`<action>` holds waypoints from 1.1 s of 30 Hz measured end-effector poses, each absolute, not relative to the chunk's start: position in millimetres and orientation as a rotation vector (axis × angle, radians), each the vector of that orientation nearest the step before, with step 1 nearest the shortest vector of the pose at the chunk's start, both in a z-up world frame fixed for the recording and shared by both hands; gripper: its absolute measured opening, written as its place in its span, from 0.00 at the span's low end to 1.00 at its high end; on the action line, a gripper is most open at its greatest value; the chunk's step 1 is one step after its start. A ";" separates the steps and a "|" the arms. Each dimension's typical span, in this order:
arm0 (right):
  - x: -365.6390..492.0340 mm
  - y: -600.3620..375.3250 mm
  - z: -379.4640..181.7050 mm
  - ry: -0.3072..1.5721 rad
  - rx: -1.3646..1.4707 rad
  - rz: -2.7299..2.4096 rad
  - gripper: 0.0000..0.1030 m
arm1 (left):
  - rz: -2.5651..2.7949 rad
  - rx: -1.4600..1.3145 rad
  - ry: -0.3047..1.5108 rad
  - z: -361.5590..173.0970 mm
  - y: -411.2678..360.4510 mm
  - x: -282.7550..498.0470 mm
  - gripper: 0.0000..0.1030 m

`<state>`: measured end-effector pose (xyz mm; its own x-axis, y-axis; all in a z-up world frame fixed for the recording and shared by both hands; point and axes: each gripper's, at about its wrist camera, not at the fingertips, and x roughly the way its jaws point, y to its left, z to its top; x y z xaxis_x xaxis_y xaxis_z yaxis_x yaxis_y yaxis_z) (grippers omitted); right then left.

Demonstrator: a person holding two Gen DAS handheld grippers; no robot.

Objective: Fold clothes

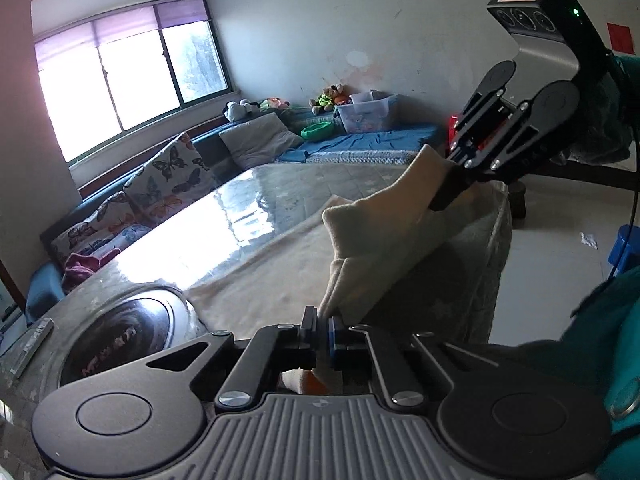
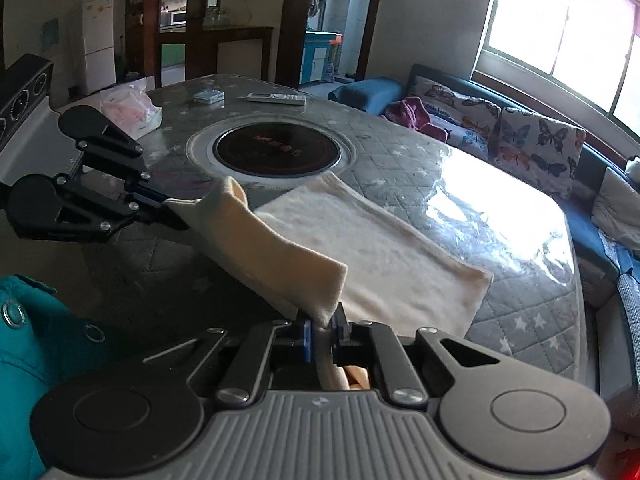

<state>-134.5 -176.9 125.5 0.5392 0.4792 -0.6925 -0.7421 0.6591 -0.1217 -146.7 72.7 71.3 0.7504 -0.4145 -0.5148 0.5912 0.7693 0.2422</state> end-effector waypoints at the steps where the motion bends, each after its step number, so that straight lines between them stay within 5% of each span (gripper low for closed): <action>1: -127.9 -176.5 128.4 0.671 -0.429 0.750 0.08 | -0.562 0.404 0.455 72.9 73.2 -141.8 0.06; 11: -47.0 -168.1 151.4 0.673 -0.399 0.725 0.08 | -0.513 0.370 0.473 78.8 77.0 -43.6 0.06; 22: 92.3 -138.1 91.7 0.829 -0.325 0.625 0.14 | -0.399 0.297 0.632 36.9 77.7 79.6 0.07; 33: 87.9 -176.1 71.2 0.850 -0.139 0.519 0.19 | -0.292 0.246 0.668 20.3 89.2 101.9 0.19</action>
<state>87.9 -176.1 71.2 0.5442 0.3819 -0.7470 -0.4901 0.8674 0.0864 101.9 89.2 20.3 0.7472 -0.1864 -0.6379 0.3426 0.9305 0.1294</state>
